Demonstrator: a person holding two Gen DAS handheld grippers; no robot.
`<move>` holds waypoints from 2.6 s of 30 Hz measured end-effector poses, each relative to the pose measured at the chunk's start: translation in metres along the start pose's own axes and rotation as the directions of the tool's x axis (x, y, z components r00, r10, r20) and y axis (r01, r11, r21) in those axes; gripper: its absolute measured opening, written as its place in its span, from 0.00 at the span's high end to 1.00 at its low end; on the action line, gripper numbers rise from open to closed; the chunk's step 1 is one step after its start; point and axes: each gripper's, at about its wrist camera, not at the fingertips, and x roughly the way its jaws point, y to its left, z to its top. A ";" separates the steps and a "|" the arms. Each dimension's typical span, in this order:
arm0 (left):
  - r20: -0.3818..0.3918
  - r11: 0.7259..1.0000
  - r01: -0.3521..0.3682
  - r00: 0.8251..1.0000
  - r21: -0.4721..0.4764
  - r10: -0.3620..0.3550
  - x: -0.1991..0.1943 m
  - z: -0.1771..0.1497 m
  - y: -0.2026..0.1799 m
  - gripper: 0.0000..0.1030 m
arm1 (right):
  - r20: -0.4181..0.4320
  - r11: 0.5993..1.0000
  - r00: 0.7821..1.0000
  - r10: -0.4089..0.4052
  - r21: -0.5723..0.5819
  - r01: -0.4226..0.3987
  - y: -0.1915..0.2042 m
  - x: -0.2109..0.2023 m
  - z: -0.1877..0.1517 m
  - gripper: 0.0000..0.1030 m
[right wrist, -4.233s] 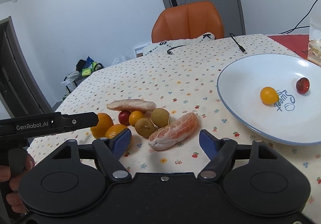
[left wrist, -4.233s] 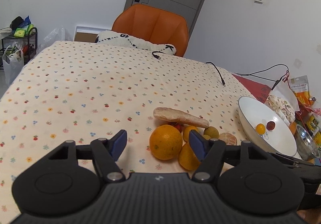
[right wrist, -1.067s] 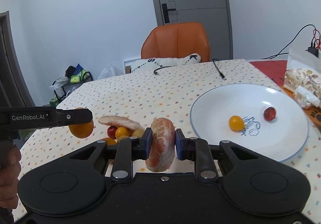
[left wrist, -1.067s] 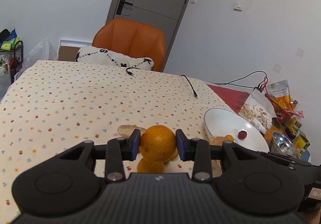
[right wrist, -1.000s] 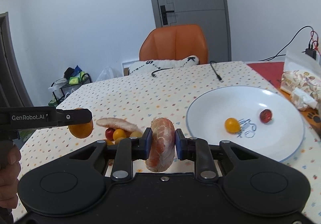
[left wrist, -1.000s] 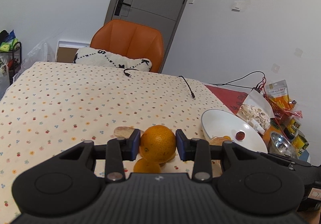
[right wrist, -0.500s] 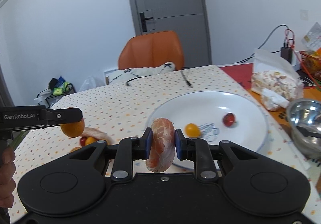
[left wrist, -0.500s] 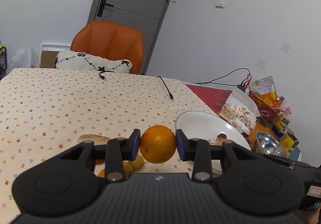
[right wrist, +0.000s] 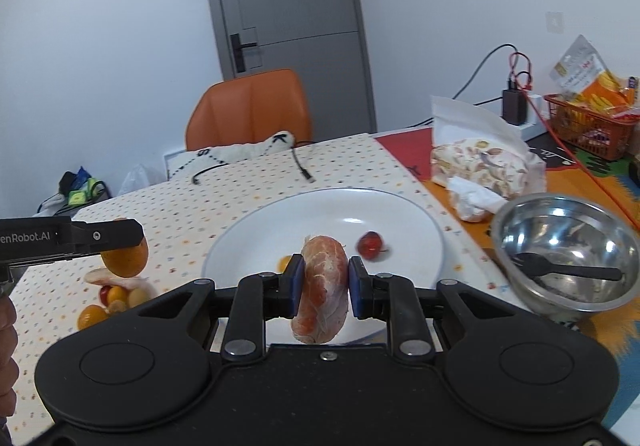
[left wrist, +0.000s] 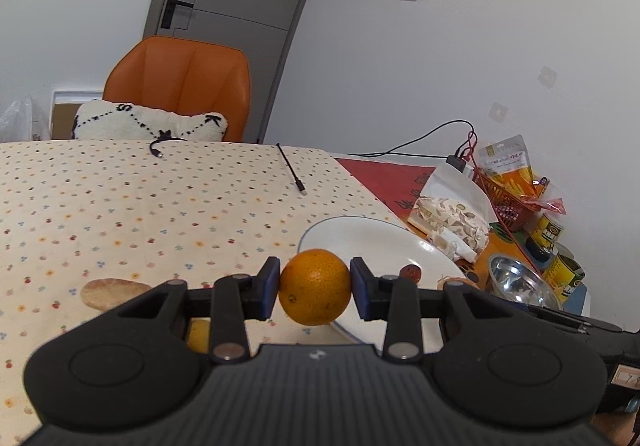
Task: Organize fruits
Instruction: 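Carry the orange and grapefruit segment onto the white plate and open both grippers, then move both open grippers back toward the remaining fruits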
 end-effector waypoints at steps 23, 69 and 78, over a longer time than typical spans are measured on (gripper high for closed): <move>-0.081 0.998 0.030 0.996 0.049 -0.026 0.059 -0.004 -0.026 0.65 | -0.016 0.993 0.995 -0.095 0.072 0.096 -0.038 0.027 0.004 0.80; -0.078 0.992 -0.125 0.989 0.006 0.125 0.004 -0.006 0.032 0.47 | -0.079 0.996 0.995 0.060 0.072 -0.055 0.001 0.027 -0.018 0.62; -0.060 0.985 -0.175 0.983 -0.001 0.175 -0.026 -0.008 0.057 0.40 | -0.074 0.992 0.989 0.124 0.034 -0.122 0.033 0.019 -0.016 0.53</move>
